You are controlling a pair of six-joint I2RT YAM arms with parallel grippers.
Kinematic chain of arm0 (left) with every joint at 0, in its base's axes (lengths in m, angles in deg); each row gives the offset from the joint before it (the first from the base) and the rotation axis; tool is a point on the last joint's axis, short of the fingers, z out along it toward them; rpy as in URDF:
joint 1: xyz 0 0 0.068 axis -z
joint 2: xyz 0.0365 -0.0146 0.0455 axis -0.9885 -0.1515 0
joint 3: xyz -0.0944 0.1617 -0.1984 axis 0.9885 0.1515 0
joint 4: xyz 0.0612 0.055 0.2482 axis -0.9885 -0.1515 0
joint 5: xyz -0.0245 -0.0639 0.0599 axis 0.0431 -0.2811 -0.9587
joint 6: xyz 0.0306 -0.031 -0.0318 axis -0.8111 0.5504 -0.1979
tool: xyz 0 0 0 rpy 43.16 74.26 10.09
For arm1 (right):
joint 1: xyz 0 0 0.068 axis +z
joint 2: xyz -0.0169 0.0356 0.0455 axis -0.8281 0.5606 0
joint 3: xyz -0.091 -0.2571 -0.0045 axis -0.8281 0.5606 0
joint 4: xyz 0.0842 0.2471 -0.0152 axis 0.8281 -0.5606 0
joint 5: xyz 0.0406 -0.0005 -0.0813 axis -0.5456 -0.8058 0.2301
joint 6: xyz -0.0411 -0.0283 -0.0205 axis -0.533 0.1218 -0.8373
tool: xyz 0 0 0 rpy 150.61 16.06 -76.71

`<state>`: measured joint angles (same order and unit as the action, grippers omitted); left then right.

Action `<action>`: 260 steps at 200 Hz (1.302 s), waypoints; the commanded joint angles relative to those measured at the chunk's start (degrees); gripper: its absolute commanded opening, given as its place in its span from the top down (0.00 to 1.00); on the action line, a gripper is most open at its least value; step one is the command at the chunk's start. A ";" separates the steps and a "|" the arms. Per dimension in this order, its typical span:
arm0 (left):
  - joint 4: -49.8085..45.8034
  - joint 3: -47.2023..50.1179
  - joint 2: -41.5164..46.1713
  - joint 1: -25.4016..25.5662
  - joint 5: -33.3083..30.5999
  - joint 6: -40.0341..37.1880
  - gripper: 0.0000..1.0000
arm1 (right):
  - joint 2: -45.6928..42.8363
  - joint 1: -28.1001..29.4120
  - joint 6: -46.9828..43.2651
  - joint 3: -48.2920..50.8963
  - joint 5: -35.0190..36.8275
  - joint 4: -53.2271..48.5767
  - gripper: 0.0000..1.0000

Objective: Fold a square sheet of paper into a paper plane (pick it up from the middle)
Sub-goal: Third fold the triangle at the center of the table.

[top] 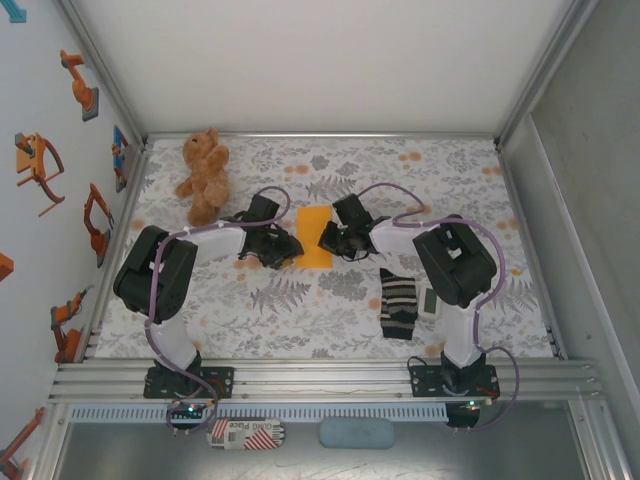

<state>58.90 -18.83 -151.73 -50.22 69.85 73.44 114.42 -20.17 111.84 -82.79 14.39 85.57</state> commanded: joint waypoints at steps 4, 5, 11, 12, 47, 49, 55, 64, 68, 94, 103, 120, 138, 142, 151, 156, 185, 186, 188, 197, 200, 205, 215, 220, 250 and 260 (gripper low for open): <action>6.41 0.32 -0.84 -0.81 6.55 3.05 0.67 | 1.24 -0.31 0.56 1.97 1.99 -4.58 0.92; 6.65 0.36 -0.77 -0.87 6.65 3.13 0.67 | 1.20 -0.31 0.57 1.95 1.96 -4.58 0.92; 7.81 0.60 -0.83 -1.19 7.80 3.63 0.67 | 1.16 -0.29 0.57 1.95 1.92 -4.56 0.92; 8.10 0.63 -0.81 -1.28 7.94 3.72 0.67 | 1.21 -0.30 0.57 1.94 1.92 -4.57 0.92; 9.01 0.96 -1.92 -3.22 9.55 3.66 0.67 | 1.05 -0.30 0.56 1.93 2.01 -4.57 0.92; 8.79 0.93 -2.00 -3.34 9.49 3.56 0.67 | 1.02 -0.31 0.55 2.06 1.99 -4.58 0.92; 7.86 0.92 -2.03 -3.71 9.29 3.13 0.67 | 0.98 -0.26 0.62 2.03 2.01 -4.58 0.92; 5.86 0.89 -1.81 -4.12 7.96 1.96 0.67 | 0.96 -0.31 0.59 2.12 2.10 -4.58 0.92; 4.82 0.75 -1.70 -4.31 7.20 1.33 0.67 | 0.91 -0.31 0.65 2.22 2.10 -4.58 0.92; 0.44 0.19 -1.60 -4.12 5.26 -1.78 0.67 | 0.94 -0.31 0.62 2.34 2.19 -4.58 0.92; 0.30 0.30 -1.53 -4.08 5.04 -1.98 0.66 | 0.99 -0.31 0.62 2.37 2.19 -4.58 0.92; 0.44 0.41 -2.15 -4.05 4.95 -2.20 0.66 | 1.07 -0.31 0.69 2.34 2.19 -4.50 0.93; 1.18 -0.08 -3.36 -3.75 6.11 -1.99 0.66 | 1.16 -0.35 0.74 2.20 1.94 -4.47 0.93; 1.20 -0.15 -3.51 -3.62 6.21 -1.99 0.66 | 1.14 -0.31 0.83 2.20 1.93 -4.49 0.93; 1.18 -0.24 -3.77 -3.41 6.06 -1.98 0.66 | 1.15 -0.31 0.90 2.33 1.86 -4.50 0.93; 1.31 -0.31 -3.78 -3.33 6.05 -1.98 0.66 | 1.13 -0.31 0.92 2.30 1.76 -4.45 0.93; 1.92 -0.78 -4.14 -3.30 7.22 -2.24 0.66 | 1.16 -0.39 1.16 2.43 1.31 -4.17 0.93; 1.95 -0.81 -4.18 -3.30 7.42 -2.24 0.66 | 1.16 -0.39 1.17 2.40 1.31 -4.16 0.93; 2.08 -0.83 -4.24 -3.27 7.73 -2.29 0.66 | 1.16 -0.39 1.21 2.38 1.31 -4.15 0.93; 2.31 -1.11 -4.28 -3.16 8.55 -2.42 0.67 | 1.12 -0.39 1.25 2.37 1.32 -4.07 0.93; 2.33 -1.17 -4.17 -3.18 8.71 -2.47 0.67 | 1.16 -0.39 1.27 2.39 1.31 -4.06 0.93; 2.42 -1.19 -4.09 -3.12 8.92 -2.59 0.67 | 1.16 -0.39 1.23 2.45 1.31 -4.06 0.93; 2.68 -1.42 -4.04 -3.13 9.51 -2.91 0.67 | 1.16 -0.48 1.28 2.39 1.31 -4.06 0.93; 2.88 -1.55 -4.02 -3.12 9.77 -2.95 0.68 | 1.16 -0.48 1.28 2.42 1.31 -4.06 0.93; 5.28 -1.56 -4.57 -3.21 12.40 -2.08 0.69 | 1.25 -0.74 1.76 2.79 0.87 -3.53 0.93; 6.23 -1.42 -4.77 -3.35 12.55 -1.66 0.69 | 1.17 -0.74 1.80 2.85 0.95 -3.49 0.93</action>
<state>62.73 -19.18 -155.38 -53.56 79.55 72.02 114.33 -20.52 112.61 -82.26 13.56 86.49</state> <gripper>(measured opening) 0.313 0.072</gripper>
